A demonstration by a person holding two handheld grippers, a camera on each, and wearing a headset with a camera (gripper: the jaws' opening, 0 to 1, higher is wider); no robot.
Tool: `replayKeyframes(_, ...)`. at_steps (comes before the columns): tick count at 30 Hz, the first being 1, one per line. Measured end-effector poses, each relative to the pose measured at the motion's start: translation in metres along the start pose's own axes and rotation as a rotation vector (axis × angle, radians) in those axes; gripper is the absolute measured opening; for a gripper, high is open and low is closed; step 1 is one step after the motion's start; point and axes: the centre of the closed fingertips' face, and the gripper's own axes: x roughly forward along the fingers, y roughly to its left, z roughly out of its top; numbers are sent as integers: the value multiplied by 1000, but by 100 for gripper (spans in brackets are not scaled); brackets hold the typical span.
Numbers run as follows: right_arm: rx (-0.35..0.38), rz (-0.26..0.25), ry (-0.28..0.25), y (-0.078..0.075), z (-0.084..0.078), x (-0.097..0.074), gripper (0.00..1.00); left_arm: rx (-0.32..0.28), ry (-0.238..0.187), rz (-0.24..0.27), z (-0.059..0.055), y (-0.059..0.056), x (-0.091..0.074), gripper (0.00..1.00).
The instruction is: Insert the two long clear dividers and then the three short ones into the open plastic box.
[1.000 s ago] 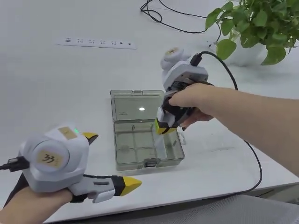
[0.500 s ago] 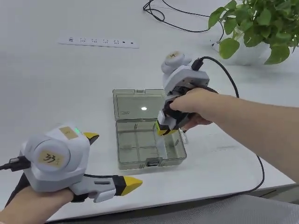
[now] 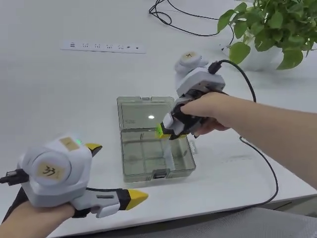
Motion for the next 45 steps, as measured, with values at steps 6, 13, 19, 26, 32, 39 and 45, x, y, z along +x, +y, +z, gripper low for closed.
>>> replayKeyframes(6,-48,75,-148,13,20,-8,48,3,1,-4,0,-1,1,92)
replayKeyframes(13,-106,103,-326,15,42,-18,76,6,5,-1,-1,0,0,92)
replayKeyframes(19,-113,108,-426,13,44,-22,95,-1,11,2,-3,0,-1,92)
replayKeyframes(26,-90,159,-508,11,43,-28,100,-13,13,7,-5,1,-2,92)
replayKeyframes(32,-215,148,-533,15,35,-28,100,-17,15,14,-5,3,-2,92)
replayKeyframes(39,-280,192,-589,20,26,-39,100,-35,16,28,-4,7,-5,92)
replayKeyframes(45,-351,203,-621,24,14,-44,100,-59,14,48,-5,14,-8,92)
